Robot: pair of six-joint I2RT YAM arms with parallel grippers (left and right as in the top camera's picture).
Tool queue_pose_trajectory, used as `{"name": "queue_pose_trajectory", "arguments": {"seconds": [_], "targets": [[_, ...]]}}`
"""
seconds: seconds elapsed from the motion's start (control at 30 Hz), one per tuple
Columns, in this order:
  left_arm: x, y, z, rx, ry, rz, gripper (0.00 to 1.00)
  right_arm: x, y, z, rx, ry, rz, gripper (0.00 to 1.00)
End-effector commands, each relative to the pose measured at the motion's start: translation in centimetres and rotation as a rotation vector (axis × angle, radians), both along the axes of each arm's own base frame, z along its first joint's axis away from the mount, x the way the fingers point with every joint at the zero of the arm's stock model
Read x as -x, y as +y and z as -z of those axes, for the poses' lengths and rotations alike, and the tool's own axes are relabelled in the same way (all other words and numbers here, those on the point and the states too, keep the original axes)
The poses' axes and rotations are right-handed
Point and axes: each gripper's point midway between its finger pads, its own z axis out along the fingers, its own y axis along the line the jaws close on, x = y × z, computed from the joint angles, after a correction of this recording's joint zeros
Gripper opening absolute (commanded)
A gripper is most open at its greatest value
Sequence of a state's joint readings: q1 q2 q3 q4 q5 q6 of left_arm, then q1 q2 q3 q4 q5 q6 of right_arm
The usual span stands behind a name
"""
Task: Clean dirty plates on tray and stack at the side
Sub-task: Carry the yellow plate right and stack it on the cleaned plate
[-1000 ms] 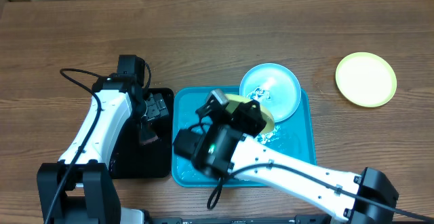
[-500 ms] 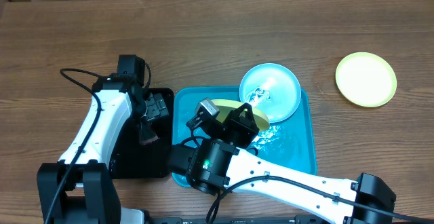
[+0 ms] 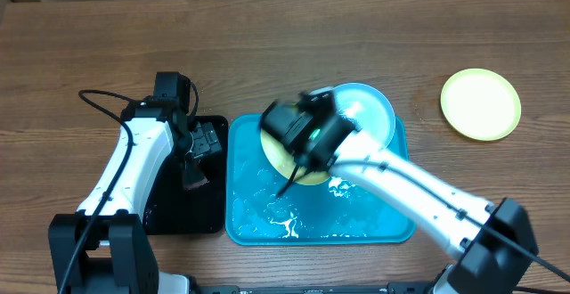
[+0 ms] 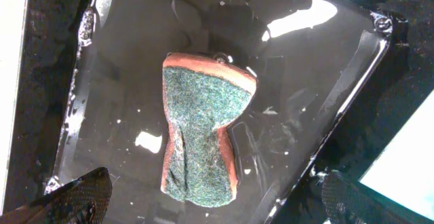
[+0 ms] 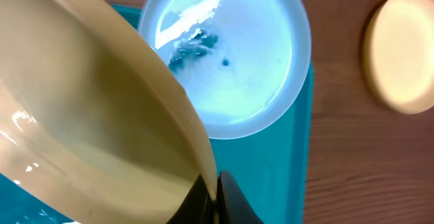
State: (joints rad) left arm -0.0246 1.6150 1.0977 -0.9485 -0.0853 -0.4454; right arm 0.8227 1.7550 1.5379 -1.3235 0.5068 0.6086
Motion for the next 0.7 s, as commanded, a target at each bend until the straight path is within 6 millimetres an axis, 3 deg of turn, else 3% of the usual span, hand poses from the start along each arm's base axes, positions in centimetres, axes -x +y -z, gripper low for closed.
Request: {"name": "queue_pose_trajectory", "arguments": {"seconds": [0.0, 0.13, 0.2, 0.33, 0.43, 0.67], "targets": [[-0.2, -0.2, -0.1, 0.008, -0.006, 0.007, 1.0, -1.0, -0.4, -0.2, -0.277, 0.117, 0.163, 0.04], [-0.2, -0.2, -0.1, 0.008, -0.007, 0.007, 1.0, -4.1, -2.4, -1.1, -0.49, 0.14, 0.248, 0.04], [-0.2, -0.2, -0.1, 0.008, -0.006, 0.007, 1.0, -5.8, -4.4, -1.9, -0.58, 0.117, 0.314, 0.04], [-0.2, -0.2, -0.1, 0.008, -0.006, 0.007, 1.0, -8.5, -11.7, -2.0, -0.687, 0.084, 0.53, 0.04], [-0.2, -0.2, -0.1, 0.008, -0.006, 0.007, 1.0, -9.3, -17.7, -1.8, -0.75, 0.061, 0.682, 0.04], [-0.3, -0.2, -0.1, 0.007, -0.009, 0.007, 1.0, -8.4, -30.2, -1.3, -0.788, -0.055, 0.929, 0.04]]}}
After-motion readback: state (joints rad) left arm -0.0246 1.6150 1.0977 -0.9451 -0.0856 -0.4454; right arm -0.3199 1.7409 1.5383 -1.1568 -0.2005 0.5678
